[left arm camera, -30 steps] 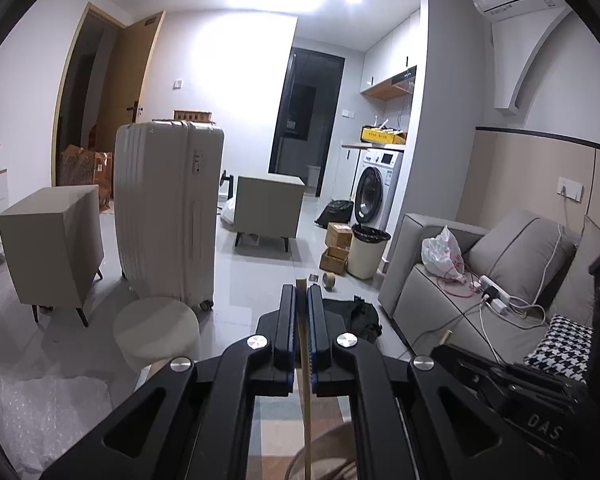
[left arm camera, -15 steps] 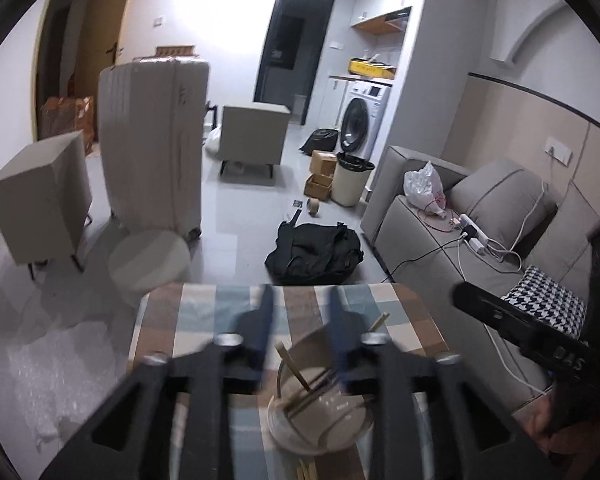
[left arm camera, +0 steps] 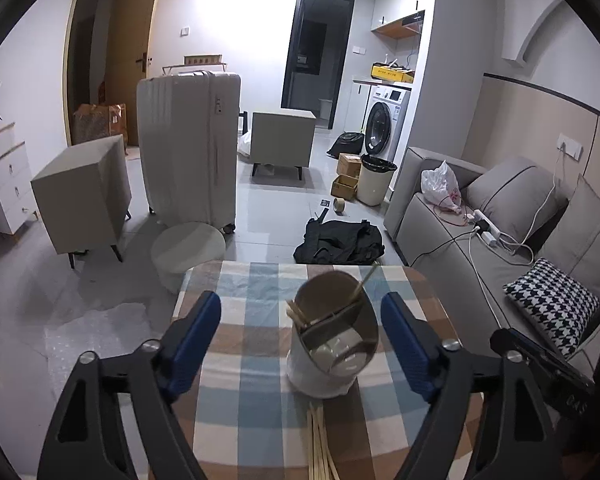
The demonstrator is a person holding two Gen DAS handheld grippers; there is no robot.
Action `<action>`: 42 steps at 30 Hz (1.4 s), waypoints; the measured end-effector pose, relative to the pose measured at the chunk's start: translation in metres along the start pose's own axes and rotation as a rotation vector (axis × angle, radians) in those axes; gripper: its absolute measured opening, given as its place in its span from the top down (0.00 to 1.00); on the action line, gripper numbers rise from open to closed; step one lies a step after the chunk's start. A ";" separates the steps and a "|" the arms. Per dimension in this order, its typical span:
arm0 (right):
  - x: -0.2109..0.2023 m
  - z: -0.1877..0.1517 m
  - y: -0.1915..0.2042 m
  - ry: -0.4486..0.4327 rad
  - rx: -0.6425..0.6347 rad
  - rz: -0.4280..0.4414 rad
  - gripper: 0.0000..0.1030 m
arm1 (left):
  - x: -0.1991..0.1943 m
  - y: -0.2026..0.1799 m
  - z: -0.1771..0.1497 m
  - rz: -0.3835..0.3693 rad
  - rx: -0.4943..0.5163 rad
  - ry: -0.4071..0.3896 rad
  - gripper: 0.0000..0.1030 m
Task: Organize utensils
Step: 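Withdraw both grippers and lower the right gripper toward the chopstick pile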
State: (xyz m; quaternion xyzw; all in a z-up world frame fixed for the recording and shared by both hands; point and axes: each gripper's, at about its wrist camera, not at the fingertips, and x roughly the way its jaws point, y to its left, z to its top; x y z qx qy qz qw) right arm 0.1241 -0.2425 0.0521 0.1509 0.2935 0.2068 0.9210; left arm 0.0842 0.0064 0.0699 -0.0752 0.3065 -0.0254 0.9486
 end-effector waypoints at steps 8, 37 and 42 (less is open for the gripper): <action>-0.023 -0.032 0.011 -0.013 -0.051 0.004 0.25 | -0.006 -0.006 -0.026 0.042 0.034 0.015 0.16; 0.031 -0.087 0.006 0.247 -0.091 -0.125 0.09 | 0.024 0.021 -0.083 0.067 -0.022 0.190 0.15; 0.060 -0.101 0.002 0.373 -0.090 -0.131 0.22 | 0.045 0.039 -0.087 0.109 -0.085 0.284 0.15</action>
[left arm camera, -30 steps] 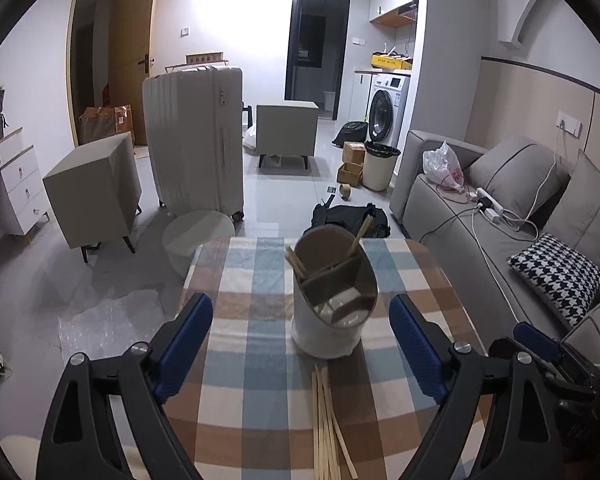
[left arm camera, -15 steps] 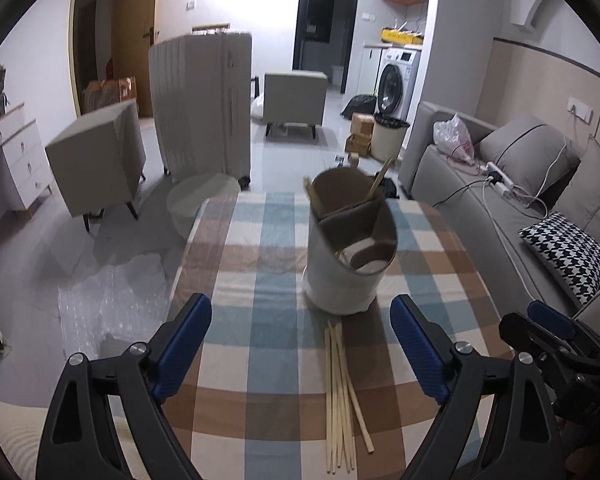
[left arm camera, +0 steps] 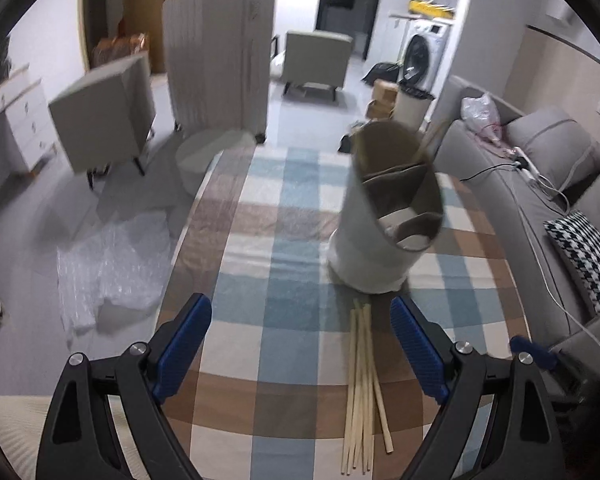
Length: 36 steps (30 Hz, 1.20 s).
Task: Organize utensils
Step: 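Withdraw both grippers and lower the right gripper toward the chopstick pile, then close the right gripper on one wooden chopstick from the pile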
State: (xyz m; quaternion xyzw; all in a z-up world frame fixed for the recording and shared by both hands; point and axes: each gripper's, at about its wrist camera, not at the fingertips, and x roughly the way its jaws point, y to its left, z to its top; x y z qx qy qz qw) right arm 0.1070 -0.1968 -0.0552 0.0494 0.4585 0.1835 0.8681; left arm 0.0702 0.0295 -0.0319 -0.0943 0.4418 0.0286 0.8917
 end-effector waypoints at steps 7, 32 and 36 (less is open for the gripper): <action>0.054 -0.001 0.012 0.168 -0.058 0.013 0.47 | 0.021 0.024 0.005 0.012 -0.105 0.094 0.15; 0.151 0.031 0.028 0.351 -0.053 0.000 0.89 | 0.048 0.063 0.014 0.014 -0.270 0.219 0.15; 0.149 0.033 0.027 0.340 -0.044 -0.003 0.94 | 0.050 0.065 0.013 0.023 -0.275 0.230 0.15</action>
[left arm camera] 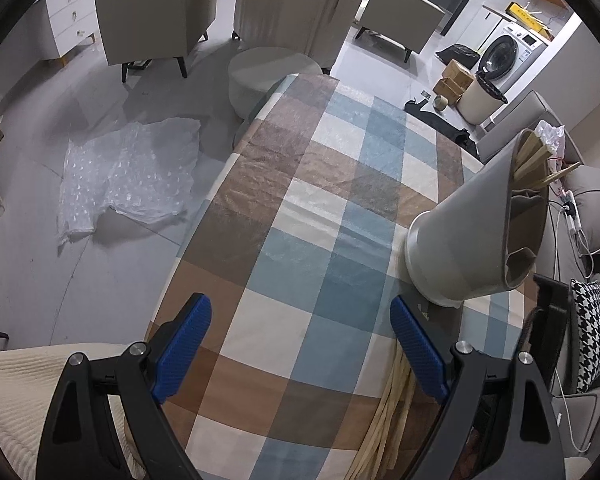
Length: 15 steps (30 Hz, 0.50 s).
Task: Organize utensils
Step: 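Close the right gripper on one wooden chopstick from the pile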
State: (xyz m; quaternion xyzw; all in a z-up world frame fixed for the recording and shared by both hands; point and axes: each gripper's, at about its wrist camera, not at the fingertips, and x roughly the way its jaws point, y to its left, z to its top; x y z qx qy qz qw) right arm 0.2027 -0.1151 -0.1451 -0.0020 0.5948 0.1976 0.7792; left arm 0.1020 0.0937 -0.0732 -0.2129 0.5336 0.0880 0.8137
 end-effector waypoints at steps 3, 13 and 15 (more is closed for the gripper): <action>-0.011 -0.003 -0.004 -0.033 0.008 0.022 0.94 | 0.004 0.000 0.000 0.008 -0.003 0.017 0.15; -0.064 -0.035 -0.067 -0.174 0.293 0.190 0.94 | 0.022 -0.018 -0.012 0.023 0.077 0.072 0.15; -0.073 -0.042 -0.082 -0.198 0.365 0.222 0.94 | 0.031 -0.023 -0.017 -0.003 0.090 0.114 0.15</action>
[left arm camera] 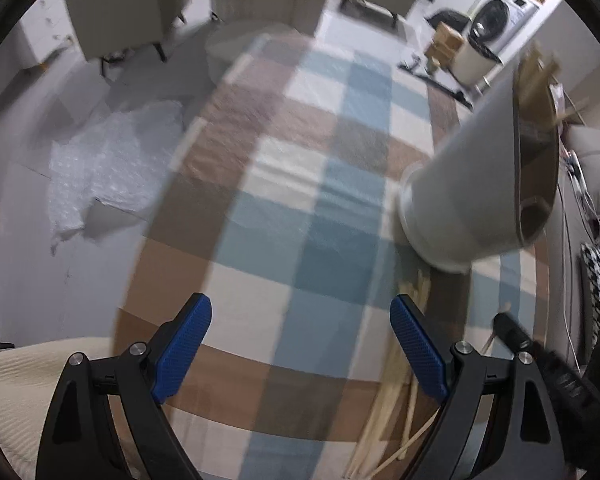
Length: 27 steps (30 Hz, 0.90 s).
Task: Organize utensils
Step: 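Close the right gripper on one wooden chopstick from the pile, then lift the chopstick with the right gripper while the left gripper grasps another chopstick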
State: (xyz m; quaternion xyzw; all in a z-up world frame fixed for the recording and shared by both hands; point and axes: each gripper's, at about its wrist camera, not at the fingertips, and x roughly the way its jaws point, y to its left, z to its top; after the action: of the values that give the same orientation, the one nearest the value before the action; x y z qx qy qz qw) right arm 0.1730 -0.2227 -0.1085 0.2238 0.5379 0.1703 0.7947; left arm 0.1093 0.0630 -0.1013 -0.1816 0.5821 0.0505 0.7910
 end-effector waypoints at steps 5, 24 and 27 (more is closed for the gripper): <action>-0.023 0.000 -0.024 -0.050 0.090 0.045 0.94 | 0.023 -0.017 -0.010 -0.019 0.060 0.076 0.15; -0.049 0.008 -0.056 -0.194 0.131 0.027 0.94 | 0.047 -0.052 -0.028 0.061 0.223 0.106 0.54; -0.048 0.010 -0.054 -0.198 0.127 0.035 0.94 | 0.047 -0.058 -0.028 0.077 0.255 0.093 0.60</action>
State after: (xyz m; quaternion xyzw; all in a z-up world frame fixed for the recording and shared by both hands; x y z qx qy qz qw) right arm 0.1669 -0.2944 -0.0971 0.2987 0.4623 0.1270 0.8252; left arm 0.1162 -0.0066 -0.1391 -0.0594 0.6263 -0.0020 0.7773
